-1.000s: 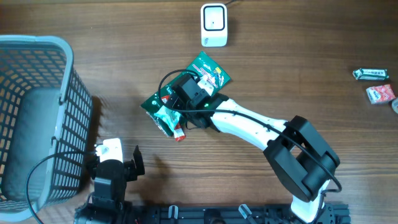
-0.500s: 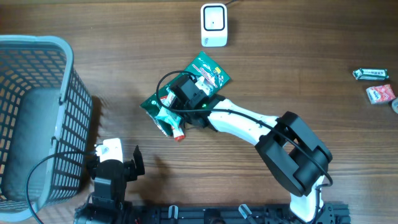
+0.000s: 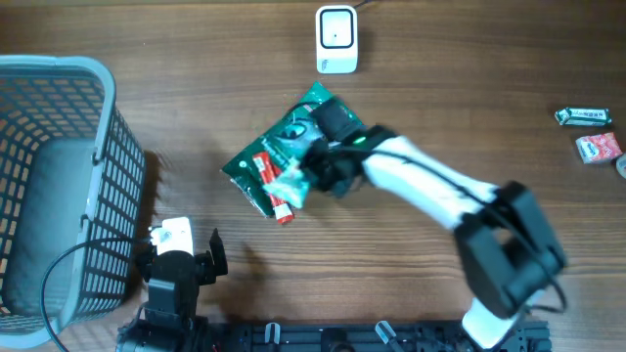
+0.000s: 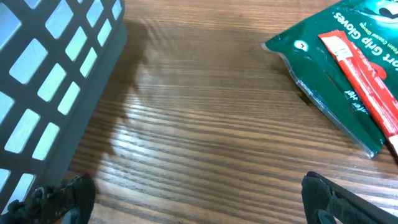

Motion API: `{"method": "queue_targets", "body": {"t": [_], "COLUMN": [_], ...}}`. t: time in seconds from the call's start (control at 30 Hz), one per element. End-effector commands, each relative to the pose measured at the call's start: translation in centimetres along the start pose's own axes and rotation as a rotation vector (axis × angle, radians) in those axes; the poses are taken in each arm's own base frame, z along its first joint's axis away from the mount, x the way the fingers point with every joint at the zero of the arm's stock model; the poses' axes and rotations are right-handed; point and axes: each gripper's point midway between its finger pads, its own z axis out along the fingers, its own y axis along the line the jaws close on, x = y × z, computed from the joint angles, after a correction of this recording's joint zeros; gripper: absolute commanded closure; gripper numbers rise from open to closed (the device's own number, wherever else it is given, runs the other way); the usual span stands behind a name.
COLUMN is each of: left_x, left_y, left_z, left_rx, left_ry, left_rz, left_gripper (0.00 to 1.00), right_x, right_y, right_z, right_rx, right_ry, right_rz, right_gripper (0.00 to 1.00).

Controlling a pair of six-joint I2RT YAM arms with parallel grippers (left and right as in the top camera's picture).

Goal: Scan the item barcode

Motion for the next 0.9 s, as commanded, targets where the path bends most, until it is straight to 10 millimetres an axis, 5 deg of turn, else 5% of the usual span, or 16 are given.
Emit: {"method": "queue_targets", "body": {"t": [0.0, 0.17, 0.47, 0.87], "left_x": [0.3, 0.3, 0.3, 0.3], "left_y": [0.0, 0.0, 0.0, 0.0], "left_z": [0.2, 0.2, 0.2, 0.2], "left_rx": [0.003, 0.003, 0.003, 0.003], "left_ry": [0.007, 0.007, 0.007, 0.007], "left_rz": [0.018, 0.018, 0.018, 0.018], "left_gripper": [0.0, 0.0, 0.0, 0.0], "right_x": [2.9, 5.9, 5.1, 5.2], "right_y": [0.6, -3.4, 0.5, 1.2], "right_z": [-7.6, -13.5, -20.3, -21.9], "right_rx": [-0.135, -0.067, -0.446, -0.514], "right_ry": [0.254, 0.572, 0.881, 0.955], "right_rz": [0.099, 0.437, 0.438, 0.451], "right_gripper": [0.96, 0.96, 0.96, 0.96]}}
